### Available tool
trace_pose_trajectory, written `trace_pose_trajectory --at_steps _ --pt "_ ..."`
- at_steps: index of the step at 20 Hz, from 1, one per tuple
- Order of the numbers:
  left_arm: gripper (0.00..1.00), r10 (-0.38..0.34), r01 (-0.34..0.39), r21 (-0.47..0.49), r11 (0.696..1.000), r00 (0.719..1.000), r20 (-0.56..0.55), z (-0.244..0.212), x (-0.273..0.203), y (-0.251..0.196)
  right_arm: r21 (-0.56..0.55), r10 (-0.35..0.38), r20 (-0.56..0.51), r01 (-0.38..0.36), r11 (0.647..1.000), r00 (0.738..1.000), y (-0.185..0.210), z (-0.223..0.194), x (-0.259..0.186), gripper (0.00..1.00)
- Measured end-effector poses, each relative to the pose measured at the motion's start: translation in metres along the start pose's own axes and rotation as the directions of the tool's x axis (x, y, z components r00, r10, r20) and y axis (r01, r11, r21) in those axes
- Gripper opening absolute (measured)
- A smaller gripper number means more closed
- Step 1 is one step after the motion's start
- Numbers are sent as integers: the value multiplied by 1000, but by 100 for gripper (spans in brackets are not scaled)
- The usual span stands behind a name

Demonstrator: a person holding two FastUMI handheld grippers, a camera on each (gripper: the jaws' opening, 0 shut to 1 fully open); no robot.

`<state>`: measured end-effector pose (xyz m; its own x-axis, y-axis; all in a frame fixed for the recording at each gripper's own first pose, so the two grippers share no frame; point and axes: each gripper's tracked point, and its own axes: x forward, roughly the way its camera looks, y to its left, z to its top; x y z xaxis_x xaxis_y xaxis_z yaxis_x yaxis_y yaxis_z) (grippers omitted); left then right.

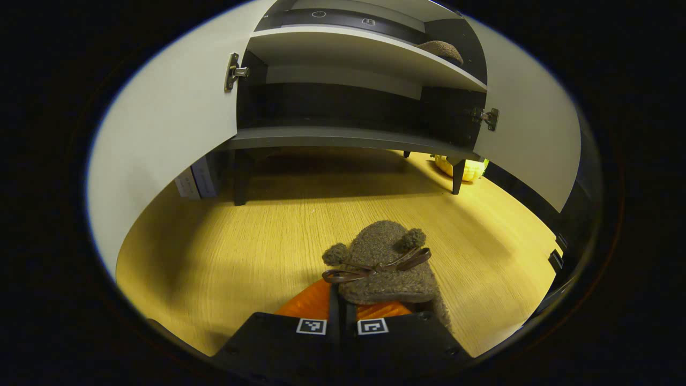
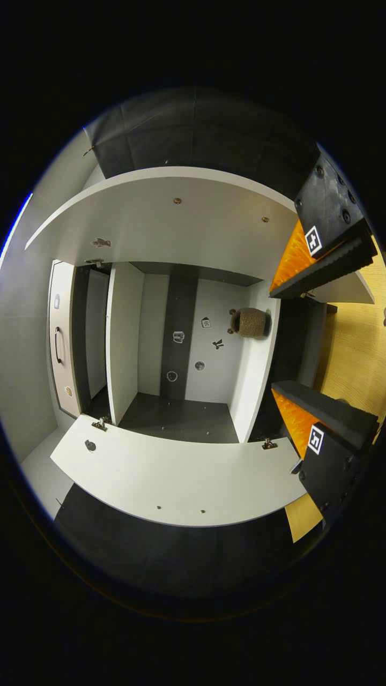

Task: Grab one shoe with the right hand and put it into the shoe cabinet, grab the other shoe with the left hand and put it into the shoe cabinet; then close the right door with the right hand and the left door with the left hand.

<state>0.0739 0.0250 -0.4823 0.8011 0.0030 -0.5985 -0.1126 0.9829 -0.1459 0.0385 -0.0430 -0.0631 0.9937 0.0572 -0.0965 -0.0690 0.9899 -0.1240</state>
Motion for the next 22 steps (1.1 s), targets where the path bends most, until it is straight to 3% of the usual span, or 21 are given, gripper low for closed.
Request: trace_pose_trajectory --at_steps 5,10,16,19,22 --pt "5 21 -20 8 1000 1000 -23 6 -20 -8 29 50 -26 -49 998 998 1 1 6 98" --pt "5 77 -77 -18 997 997 20 52 -73 -23 67 158 -8 -158 985 987 3 22 22 98" --pt "5 185 -182 -55 982 980 67 118 -156 -27 42 330 25 -331 943 944 16 40 43 98" --pt "5 209 -204 -67 977 973 97 164 -193 -24 47 378 33 -379 924 925 29 42 43 98" --pt "5 203 -196 -62 979 969 140 220 -210 -20 12 377 53 -378 926 925 30 48 39 98"
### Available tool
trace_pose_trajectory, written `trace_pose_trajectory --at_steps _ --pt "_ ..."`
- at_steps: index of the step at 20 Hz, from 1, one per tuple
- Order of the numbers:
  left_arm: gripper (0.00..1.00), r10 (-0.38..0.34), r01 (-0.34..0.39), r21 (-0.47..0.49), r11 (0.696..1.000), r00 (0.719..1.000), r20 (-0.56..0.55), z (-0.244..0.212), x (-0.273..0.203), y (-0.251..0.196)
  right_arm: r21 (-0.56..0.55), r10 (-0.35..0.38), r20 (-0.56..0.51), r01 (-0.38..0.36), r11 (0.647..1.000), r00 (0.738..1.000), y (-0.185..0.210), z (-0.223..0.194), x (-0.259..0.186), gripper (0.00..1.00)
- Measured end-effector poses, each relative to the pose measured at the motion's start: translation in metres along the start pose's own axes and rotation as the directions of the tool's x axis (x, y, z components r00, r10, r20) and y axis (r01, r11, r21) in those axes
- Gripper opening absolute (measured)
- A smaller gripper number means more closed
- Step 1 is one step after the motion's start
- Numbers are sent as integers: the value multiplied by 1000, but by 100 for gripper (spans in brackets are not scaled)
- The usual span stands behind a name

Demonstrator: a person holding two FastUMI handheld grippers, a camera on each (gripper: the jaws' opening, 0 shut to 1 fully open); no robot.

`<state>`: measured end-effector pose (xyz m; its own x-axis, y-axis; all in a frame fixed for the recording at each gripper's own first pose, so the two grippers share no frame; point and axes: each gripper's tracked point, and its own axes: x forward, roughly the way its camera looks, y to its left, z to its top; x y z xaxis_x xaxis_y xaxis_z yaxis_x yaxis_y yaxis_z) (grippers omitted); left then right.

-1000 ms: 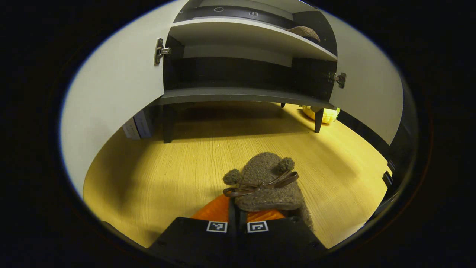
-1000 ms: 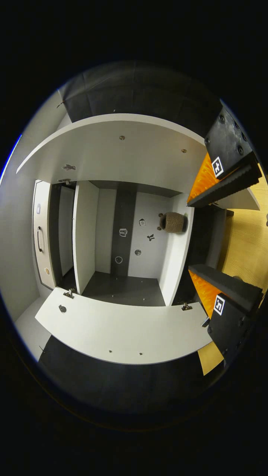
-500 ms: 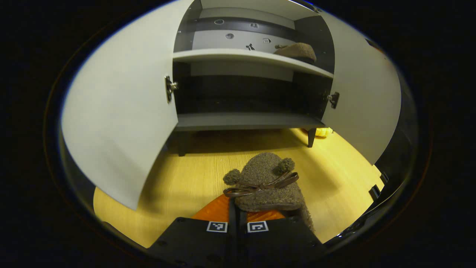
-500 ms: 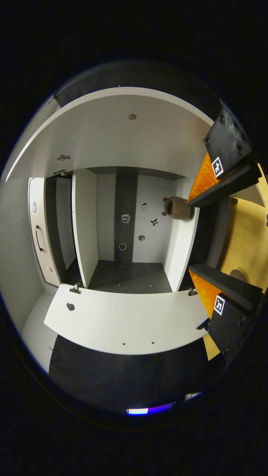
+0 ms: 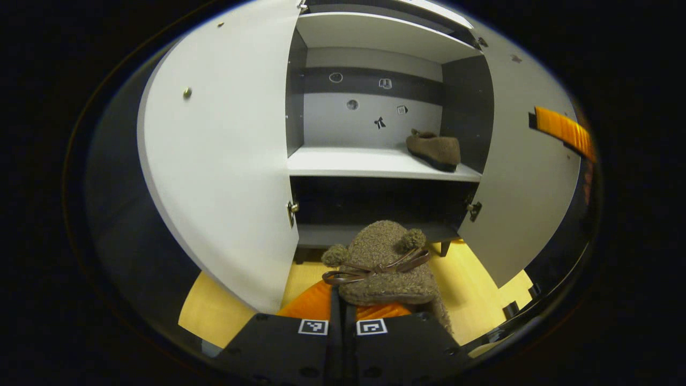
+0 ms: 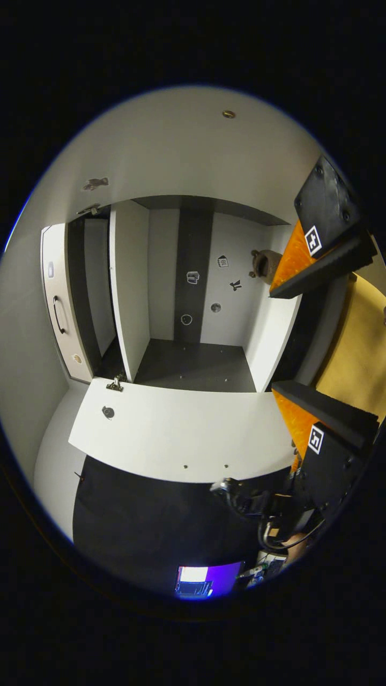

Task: Grab one shoe with the right hand and put it into the shoe cabinet, grab the other shoe with the left hand and put it into the shoe cabinet; then close the right door with the right hand and the left door with the left hand.

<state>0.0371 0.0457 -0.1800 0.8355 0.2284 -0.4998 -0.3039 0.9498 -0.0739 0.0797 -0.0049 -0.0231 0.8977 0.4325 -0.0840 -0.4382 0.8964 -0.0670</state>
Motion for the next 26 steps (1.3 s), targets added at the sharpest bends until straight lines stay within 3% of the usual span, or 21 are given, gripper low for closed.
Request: trace_pose_trajectory --at_steps 7,11,15,20,26 --pt "5 4 -12 76 997 995 102 128 47 0 -15 -19 31 19 1000 999 2 11 -8 98" --pt "5 -21 14 56 998 994 112 178 101 -4 1 -9 41 9 1000 999 3 17 -5 98" --pt "5 19 -26 67 997 994 112 219 170 6 18 16 26 -16 1000 1000 4 16 9 98" --pt "5 44 -51 83 995 995 89 248 249 5 38 47 6 -47 998 999 9 9 31 98" --pt "5 67 -70 105 992 997 32 238 305 6 56 26 -29 -25 998 999 -5 -1 43 98"
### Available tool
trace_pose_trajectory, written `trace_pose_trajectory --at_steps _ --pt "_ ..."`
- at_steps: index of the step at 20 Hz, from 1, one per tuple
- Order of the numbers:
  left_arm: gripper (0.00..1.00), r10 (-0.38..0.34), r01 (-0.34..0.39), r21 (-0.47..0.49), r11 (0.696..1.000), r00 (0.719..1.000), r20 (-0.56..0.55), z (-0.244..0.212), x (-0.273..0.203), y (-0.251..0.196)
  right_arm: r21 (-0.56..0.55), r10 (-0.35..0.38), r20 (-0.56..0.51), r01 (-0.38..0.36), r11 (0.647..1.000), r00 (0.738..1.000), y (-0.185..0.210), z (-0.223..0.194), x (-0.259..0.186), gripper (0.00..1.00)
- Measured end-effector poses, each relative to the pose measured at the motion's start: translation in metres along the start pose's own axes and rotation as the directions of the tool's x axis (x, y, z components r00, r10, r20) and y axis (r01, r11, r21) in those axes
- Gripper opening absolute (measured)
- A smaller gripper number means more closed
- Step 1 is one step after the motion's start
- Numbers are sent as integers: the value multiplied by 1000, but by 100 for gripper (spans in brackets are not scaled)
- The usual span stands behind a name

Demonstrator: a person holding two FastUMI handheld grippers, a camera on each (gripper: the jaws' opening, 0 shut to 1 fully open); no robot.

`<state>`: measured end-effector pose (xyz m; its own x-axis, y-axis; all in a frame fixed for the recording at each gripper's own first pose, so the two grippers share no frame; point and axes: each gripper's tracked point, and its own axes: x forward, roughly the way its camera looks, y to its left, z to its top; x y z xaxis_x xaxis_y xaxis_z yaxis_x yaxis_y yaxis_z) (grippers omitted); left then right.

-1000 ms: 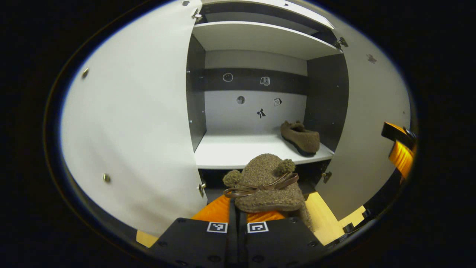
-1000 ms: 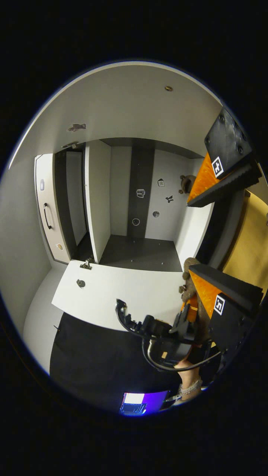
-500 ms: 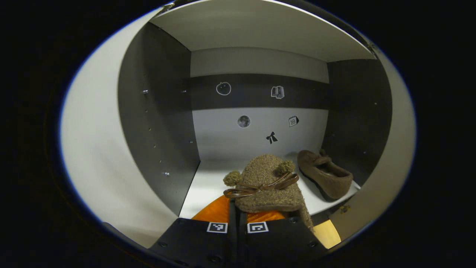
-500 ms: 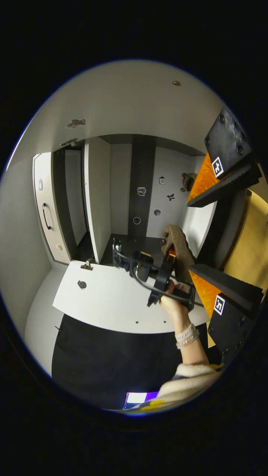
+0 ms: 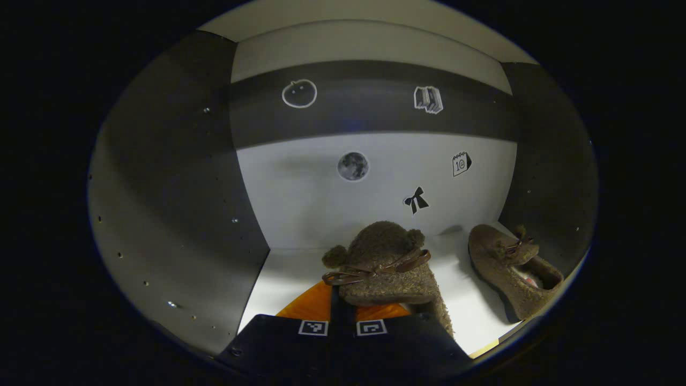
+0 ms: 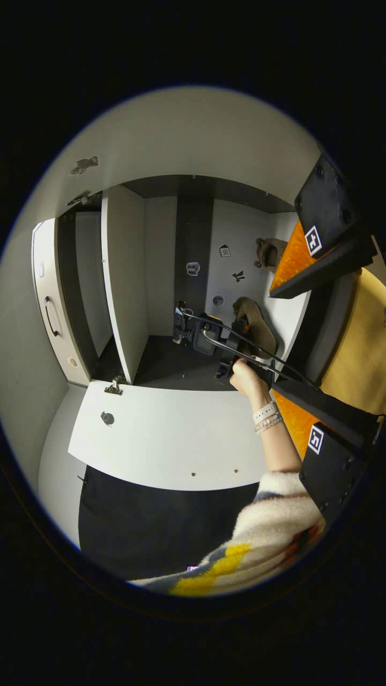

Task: Grab one shoe with the right hand and put it into the shoe cabinet, grab the other shoe with the left hand and put it into the shoe cabinet; then close the right door with the right hand and the left door with the left hand.

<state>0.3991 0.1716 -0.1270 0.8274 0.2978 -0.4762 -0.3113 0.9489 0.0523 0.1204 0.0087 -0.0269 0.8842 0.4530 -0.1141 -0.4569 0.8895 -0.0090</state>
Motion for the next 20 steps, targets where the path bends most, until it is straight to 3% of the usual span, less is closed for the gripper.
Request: trace_pose_trajectory --at_steps 6,10,14,19,20 --pt "7 2 -2 45 999 1000 -12 -2 10 1 24 -1 -7 1 1000 1000 -7 -4 5 98" --pt "16 -16 18 61 998 999 -33 -7 12 -8 31 19 -1 -19 999 1000 -4 -2 4 98" --pt "27 11 -8 133 991 1000 -21 -2 7 -7 56 29 3 -30 998 1000 -6 0 1 98" --pt "63 -2 1 100 995 1000 12 2 -2 -7 49 50 19 -51 998 999 -1 4 -6 98" --pt "64 9 -11 104 995 1000 18 1 -5 -3 46 52 23 -53 998 998 0 5 -7 98"
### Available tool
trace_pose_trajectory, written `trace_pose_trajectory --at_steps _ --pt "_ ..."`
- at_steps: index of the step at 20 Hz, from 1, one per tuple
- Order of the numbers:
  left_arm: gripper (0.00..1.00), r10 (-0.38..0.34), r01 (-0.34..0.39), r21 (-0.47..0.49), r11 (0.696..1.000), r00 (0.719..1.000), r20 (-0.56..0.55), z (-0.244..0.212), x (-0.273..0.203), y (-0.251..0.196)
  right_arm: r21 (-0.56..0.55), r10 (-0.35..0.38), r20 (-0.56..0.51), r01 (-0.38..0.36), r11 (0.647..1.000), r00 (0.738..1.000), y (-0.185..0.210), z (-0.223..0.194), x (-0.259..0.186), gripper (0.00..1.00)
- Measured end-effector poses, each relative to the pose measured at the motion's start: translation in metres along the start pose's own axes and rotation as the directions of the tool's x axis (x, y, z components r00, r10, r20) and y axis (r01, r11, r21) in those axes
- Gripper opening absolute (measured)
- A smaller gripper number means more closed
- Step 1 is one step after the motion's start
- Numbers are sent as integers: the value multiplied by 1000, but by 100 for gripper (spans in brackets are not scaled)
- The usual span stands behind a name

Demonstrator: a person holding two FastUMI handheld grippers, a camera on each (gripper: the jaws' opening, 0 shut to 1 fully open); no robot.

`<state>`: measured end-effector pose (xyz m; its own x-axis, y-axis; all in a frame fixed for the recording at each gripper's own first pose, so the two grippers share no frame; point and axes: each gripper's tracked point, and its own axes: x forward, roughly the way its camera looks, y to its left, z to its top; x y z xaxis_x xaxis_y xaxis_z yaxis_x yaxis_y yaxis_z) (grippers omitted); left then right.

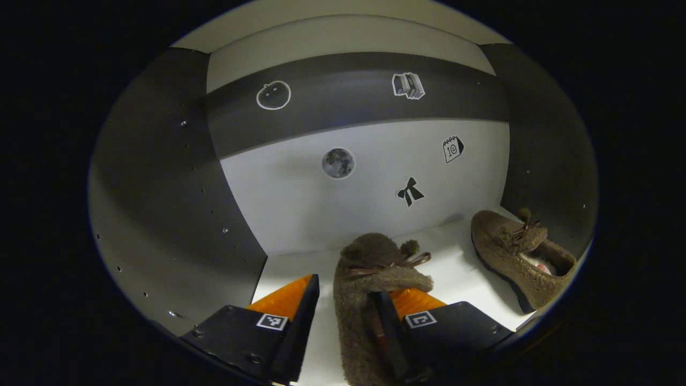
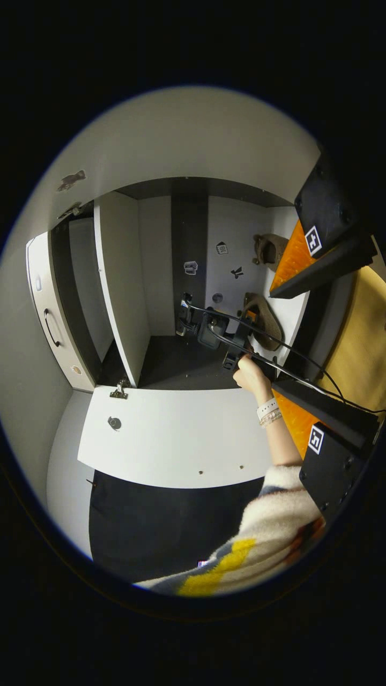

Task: Grab one shoe with the right hand and put it into the shoe cabinet, grab the other shoe with the left hand and put it into the shoe cabinet; then close the right door with the right hand and the left door with the left hand.

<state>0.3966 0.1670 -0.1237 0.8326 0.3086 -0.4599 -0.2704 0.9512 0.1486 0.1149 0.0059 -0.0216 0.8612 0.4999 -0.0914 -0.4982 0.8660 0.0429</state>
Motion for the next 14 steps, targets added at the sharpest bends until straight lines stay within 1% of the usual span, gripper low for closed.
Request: trace_pose_trajectory --at_steps 1,2,4,5,6,7,10,12,14 --pt "67 14 -14 5 1000 1000 3 -1 -3 4 -1 3 3 -3 1000 1000 1 1 -1 98" --pt "68 21 -21 5 1000 1000 9 -2 -7 6 1 6 5 -6 1000 1000 2 2 -3 98" --pt "82 32 -32 -11 999 999 37 -1 -16 12 0 9 8 -9 1000 1000 5 3 -6 98" --pt "94 27 -26 -18 999 999 43 -1 -22 12 -3 7 8 -7 1000 1000 7 4 -8 98" --pt "96 19 -18 -22 1000 998 53 -1 -28 12 -5 7 10 -7 1000 1000 10 4 -10 98" --pt "94 12 -10 -26 1000 997 74 2 -36 11 -6 6 12 -6 1000 1000 13 5 -12 98" --pt "96 -18 25 -42 999 985 170 24 -67 4 -18 -6 18 7 1000 1000 24 9 -20 98" --pt "96 -52 60 -29 998 971 233 39 -98 -5 -35 -28 23 28 999 999 32 12 -27 98" --pt "96 -88 98 -18 995 950 301 48 -134 -14 -52 -69 37 71 996 997 37 17 -37 98"
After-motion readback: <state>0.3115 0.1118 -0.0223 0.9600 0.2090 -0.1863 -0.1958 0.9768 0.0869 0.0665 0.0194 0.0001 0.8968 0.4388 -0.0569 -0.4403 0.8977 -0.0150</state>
